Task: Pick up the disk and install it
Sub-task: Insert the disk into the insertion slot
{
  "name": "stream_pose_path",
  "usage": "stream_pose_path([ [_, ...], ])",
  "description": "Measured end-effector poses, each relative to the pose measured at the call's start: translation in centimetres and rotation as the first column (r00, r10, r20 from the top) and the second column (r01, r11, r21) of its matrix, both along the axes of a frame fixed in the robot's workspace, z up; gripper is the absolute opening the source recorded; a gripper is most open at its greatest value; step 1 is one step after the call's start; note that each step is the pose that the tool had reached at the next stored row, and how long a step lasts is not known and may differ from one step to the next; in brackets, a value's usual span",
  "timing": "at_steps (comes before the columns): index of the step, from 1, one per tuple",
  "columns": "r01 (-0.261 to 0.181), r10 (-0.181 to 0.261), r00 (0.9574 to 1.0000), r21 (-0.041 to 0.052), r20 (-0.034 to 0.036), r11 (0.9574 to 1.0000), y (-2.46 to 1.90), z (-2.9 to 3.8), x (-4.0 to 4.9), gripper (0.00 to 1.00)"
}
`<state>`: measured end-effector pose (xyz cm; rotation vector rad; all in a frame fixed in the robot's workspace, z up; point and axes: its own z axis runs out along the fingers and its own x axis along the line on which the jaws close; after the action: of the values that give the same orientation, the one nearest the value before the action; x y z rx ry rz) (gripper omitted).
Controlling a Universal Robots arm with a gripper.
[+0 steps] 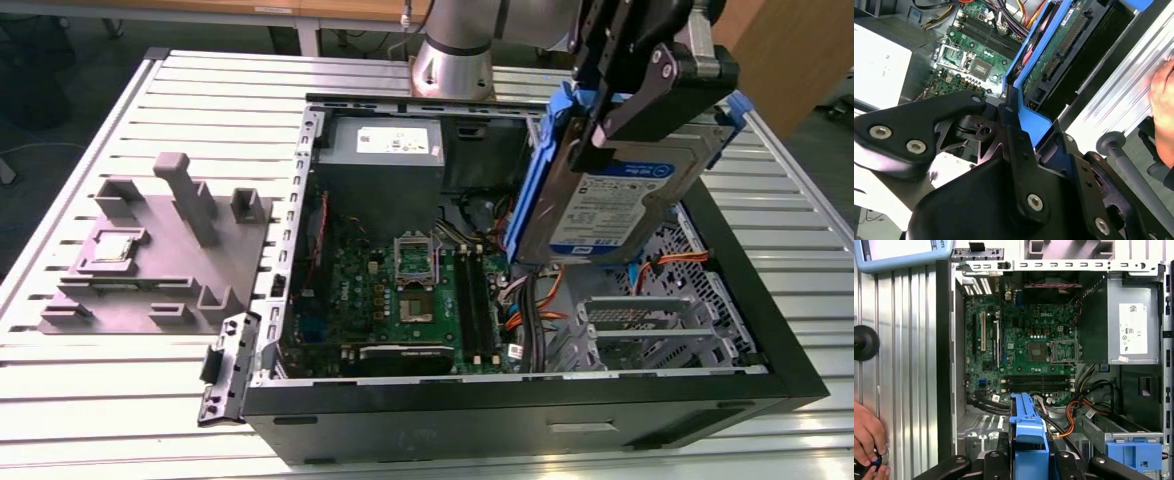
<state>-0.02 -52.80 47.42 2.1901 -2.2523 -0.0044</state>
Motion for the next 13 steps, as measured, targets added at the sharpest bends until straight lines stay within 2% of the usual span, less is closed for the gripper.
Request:
stream_pose_path([
  [3,0.000,0.000,1.0000,0.0000,0.0000,1.0000,-0.24,-0.02,0.11,0.36],
  [10,0.000,0.000,1.0000,-0.0001,0.0000,1.0000,-1.44,-0.09,0.47,0.36],
  [13,0.000,0.000,1.0000,0.0000,-0.0002,1.0000,-1.79,-0.17,0.79,0.36],
])
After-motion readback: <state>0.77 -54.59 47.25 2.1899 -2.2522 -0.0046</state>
